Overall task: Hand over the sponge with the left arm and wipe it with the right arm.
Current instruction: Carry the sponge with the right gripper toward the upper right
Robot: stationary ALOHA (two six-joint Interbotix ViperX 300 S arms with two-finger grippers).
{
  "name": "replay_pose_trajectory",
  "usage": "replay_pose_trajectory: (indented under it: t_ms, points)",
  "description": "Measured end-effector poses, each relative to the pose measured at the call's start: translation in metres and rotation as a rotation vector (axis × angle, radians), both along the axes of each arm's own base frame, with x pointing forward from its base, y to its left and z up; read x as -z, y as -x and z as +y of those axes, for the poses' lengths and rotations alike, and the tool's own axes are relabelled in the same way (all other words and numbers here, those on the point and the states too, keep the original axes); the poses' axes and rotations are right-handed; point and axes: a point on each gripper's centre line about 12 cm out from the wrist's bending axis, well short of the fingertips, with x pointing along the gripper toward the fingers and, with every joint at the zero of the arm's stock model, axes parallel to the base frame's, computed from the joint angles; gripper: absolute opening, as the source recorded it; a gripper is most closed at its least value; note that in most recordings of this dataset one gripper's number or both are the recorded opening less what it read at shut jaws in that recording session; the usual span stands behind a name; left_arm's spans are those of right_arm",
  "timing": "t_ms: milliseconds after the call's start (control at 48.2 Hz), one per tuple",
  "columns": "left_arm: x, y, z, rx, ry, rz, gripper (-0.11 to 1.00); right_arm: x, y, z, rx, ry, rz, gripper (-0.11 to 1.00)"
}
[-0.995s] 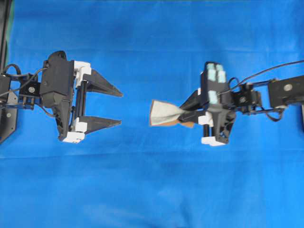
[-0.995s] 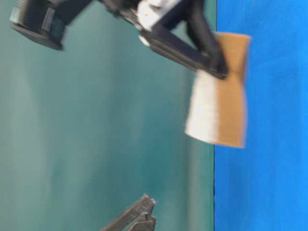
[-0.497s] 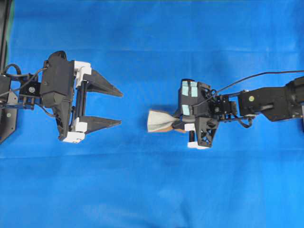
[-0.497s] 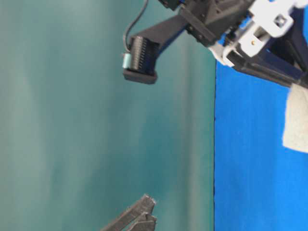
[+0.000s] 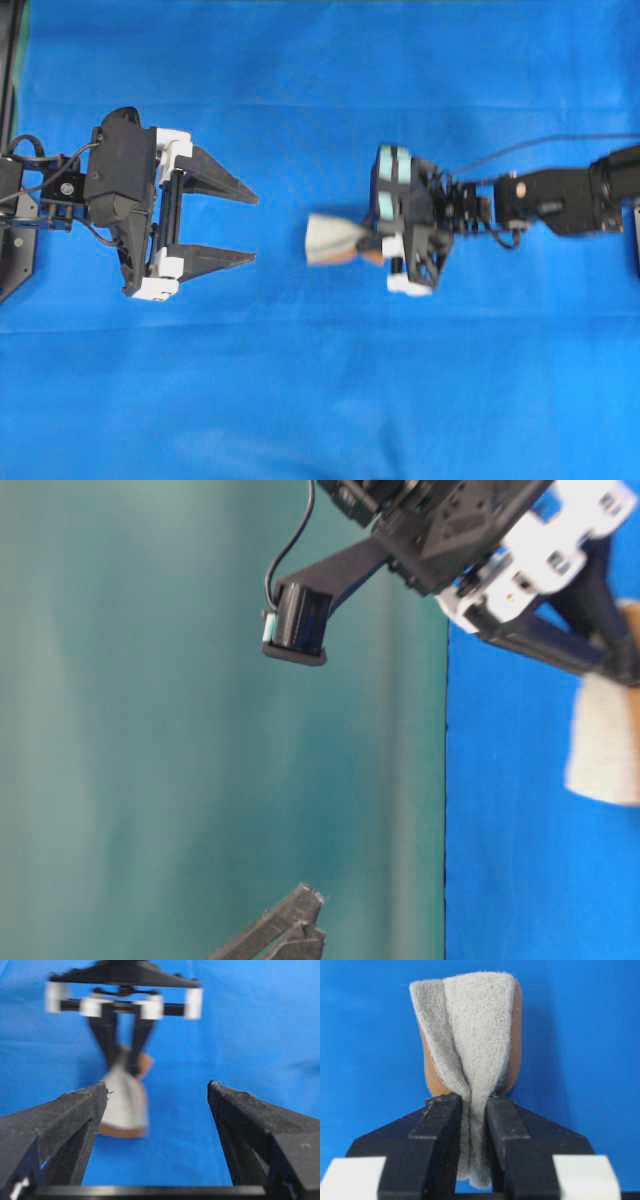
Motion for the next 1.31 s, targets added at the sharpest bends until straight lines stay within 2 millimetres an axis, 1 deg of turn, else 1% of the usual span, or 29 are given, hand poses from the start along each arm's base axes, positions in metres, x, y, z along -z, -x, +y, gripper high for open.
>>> replay_pose_trajectory:
  t_ms: [124,228,332,435,518,622,705,808,850,953,1016,1078,1140,1223,1306]
  points:
    - [0.001,0.0,0.0,0.0,0.0,0.003,0.76,0.0,0.005,-0.035,0.065,0.025,0.003,0.21]
    - [0.0,0.0,0.0,0.0,0.0,0.002,0.76,0.0,0.009,-0.057,0.11,0.04,0.005,0.21]
    - [0.0,0.0,0.0,0.0,0.0,0.002,0.76,0.0,0.013,-0.069,0.133,0.048,0.008,0.21]
    - [0.001,0.0,0.0,0.0,0.001,0.003,0.76,0.0,0.013,-0.071,0.138,0.05,0.006,0.21]
    - [0.0,0.0,0.0,0.0,0.001,0.0,0.76,0.0,0.012,-0.066,0.132,0.042,0.006,0.21]
    - [0.0,0.0,0.0,0.0,0.0,0.0,0.76,0.0,0.007,-0.046,0.097,0.026,0.001,0.21]
    - [0.0,0.0,0.0,0.0,0.001,0.0,0.76,0.0,0.003,-0.024,0.065,0.0,-0.003,0.21]
    - [0.001,0.0,0.0,-0.001,0.001,0.003,0.76,0.001,-0.001,0.012,0.002,-0.026,0.0,0.21]
    - [0.0,0.0,0.0,0.0,0.0,0.002,0.76,0.002,-0.002,0.023,-0.016,-0.037,-0.001,0.21]
    - [0.0,0.0,0.0,0.0,0.0,0.002,0.76,0.0,-0.004,0.047,-0.06,-0.055,-0.005,0.21]
    - [0.0,0.0,0.0,0.0,0.0,0.002,0.76,0.0,-0.004,0.057,-0.082,-0.059,-0.001,0.21]
    - [0.001,0.0,0.0,0.0,0.0,0.003,0.76,-0.001,-0.004,0.062,-0.095,-0.06,0.004,0.21]
    - [0.001,0.0,0.0,0.0,0.0,0.003,0.76,-0.001,-0.005,0.062,-0.095,-0.058,0.009,0.21]
    - [0.001,0.0,0.0,0.0,0.0,0.003,0.76,-0.001,-0.005,0.057,-0.088,-0.053,0.013,0.21]
    - [0.002,0.0,0.0,-0.001,0.001,0.008,0.76,-0.001,-0.005,0.043,-0.06,-0.045,0.015,0.21]
